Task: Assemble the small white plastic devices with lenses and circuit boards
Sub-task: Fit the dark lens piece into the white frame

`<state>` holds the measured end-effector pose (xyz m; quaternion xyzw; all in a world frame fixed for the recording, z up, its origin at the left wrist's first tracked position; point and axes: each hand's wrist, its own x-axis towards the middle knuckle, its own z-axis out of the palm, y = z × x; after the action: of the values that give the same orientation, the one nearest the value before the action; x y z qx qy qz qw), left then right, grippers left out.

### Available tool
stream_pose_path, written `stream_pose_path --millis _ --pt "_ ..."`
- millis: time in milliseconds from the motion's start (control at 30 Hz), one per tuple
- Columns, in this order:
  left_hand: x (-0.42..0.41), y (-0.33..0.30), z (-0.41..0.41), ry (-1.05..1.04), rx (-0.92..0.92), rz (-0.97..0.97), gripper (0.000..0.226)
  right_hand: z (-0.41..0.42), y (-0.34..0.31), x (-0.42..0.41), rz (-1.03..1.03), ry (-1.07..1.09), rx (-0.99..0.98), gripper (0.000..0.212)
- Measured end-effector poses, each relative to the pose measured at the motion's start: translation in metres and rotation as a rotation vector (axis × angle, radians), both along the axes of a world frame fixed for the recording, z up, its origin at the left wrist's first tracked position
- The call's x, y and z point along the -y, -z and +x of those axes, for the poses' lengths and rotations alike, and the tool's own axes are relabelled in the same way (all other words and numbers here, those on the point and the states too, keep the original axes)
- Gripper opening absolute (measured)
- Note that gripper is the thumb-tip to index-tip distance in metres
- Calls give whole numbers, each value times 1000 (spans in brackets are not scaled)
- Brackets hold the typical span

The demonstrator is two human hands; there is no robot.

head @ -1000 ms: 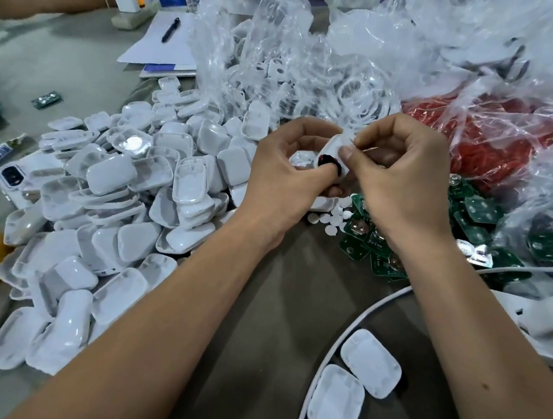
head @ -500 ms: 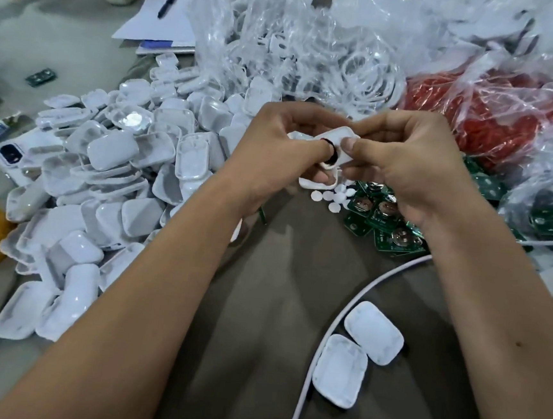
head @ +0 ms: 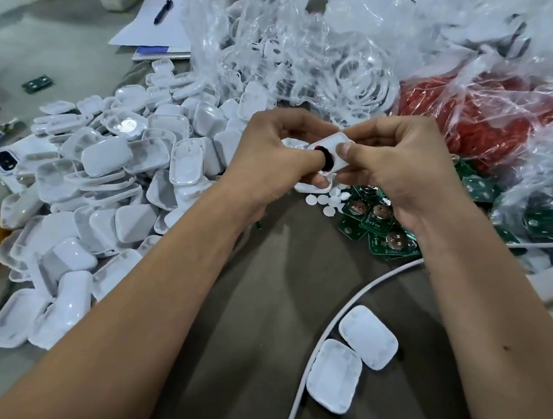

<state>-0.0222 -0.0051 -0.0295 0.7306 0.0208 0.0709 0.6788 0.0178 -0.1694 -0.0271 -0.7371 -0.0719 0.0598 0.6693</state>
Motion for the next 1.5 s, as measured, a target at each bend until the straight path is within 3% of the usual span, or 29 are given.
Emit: stream_pose_path --millis 333,467,567,700,767,933,1033,1267,1500 --pt "-5 -1 1 14 -19 -1 33 1 -1 0 48 -51 -41 13" --pt "-4 -1 0 44 6 46 30 1 2 1 -123 2 109 5" --pt "-12 -1 1 58 31 243 29 3 2 3 -158 65 153 8" --pt "-24 3 7 46 39 595 28 5 -1 8 -50 142 112 12" --pt "-21 6 9 53 76 729 21 5 -4 13 -111 50 113 13" --pt "-15 11 16 -74 217 913 14 -6 -9 10 -451 -453 171 12" --pt "-14 14 19 -143 231 923 10 -12 -7 0 -538 -494 182 13" --pt "-19 17 19 -161 192 724 8 -17 -12 -3 -840 -401 259 21" --pt "-18 16 18 -149 187 762 7 -18 -13 -3 -896 -370 313 29"
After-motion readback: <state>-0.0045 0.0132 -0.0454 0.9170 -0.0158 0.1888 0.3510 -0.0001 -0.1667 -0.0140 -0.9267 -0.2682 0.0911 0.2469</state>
